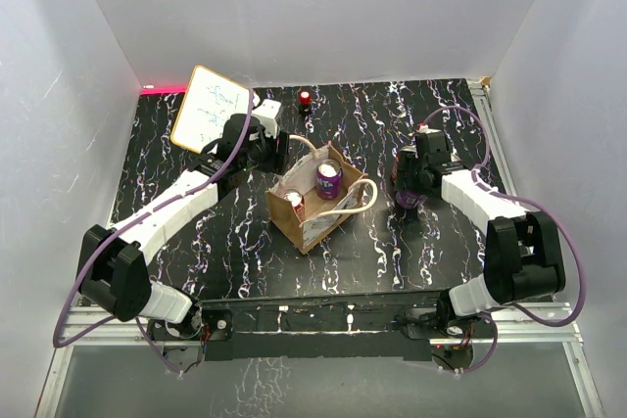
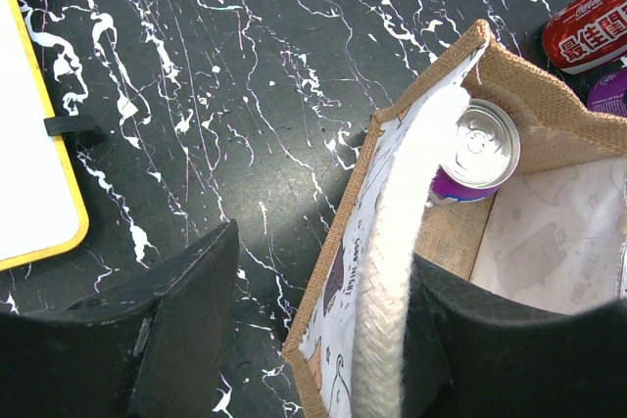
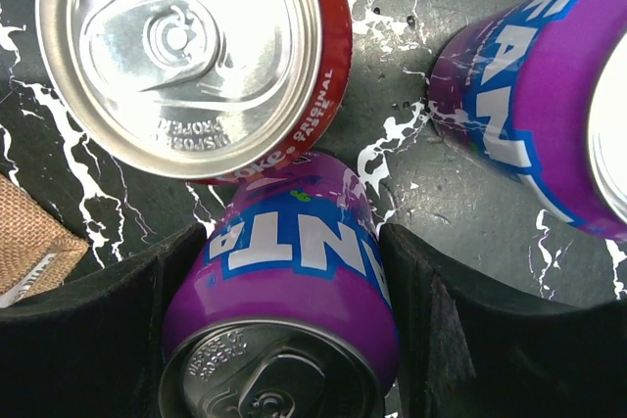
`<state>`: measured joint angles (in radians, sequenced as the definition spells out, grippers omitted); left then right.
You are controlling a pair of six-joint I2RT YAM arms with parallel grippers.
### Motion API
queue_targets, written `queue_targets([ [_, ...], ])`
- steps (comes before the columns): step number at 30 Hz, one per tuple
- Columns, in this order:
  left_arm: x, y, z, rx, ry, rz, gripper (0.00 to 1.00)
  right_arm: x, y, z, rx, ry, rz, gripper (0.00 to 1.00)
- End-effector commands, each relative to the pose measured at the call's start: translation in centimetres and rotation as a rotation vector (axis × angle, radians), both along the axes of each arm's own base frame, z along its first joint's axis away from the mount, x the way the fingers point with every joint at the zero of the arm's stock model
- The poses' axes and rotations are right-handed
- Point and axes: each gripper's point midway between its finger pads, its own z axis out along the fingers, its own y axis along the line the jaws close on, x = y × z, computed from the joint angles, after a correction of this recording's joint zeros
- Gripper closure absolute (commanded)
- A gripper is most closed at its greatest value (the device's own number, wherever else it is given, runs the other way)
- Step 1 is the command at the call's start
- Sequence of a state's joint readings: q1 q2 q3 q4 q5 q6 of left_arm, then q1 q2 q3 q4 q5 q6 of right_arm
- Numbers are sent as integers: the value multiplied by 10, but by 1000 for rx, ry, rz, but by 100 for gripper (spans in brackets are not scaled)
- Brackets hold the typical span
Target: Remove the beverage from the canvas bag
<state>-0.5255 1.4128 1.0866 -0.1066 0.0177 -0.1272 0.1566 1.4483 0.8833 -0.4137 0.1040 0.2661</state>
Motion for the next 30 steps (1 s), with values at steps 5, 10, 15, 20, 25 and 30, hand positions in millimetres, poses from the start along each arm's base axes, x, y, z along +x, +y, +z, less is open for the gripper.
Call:
queue_targets([
  [5, 5, -1, 25, -19, -55, 1, 46, 47, 4, 37, 9, -163, 5, 80],
  [10, 5, -1, 24, -17, -55, 0, 46, 52, 4, 37, 6, -168, 2, 72],
  [15, 5, -1, 25, -17, -56, 1, 46, 54, 4, 36, 2, -167, 0, 54],
  [20, 4, -1, 25, -18, -56, 0, 46, 52, 7, 45, 22, -182, 10, 28],
  [25, 4, -2, 26, -20, -57, -2, 46, 41, 8, 60, 41, -195, 11, 2],
  [30, 4, -2, 26, -22, -55, -3, 46, 14, 10, 71, 76, -193, 17, 0],
])
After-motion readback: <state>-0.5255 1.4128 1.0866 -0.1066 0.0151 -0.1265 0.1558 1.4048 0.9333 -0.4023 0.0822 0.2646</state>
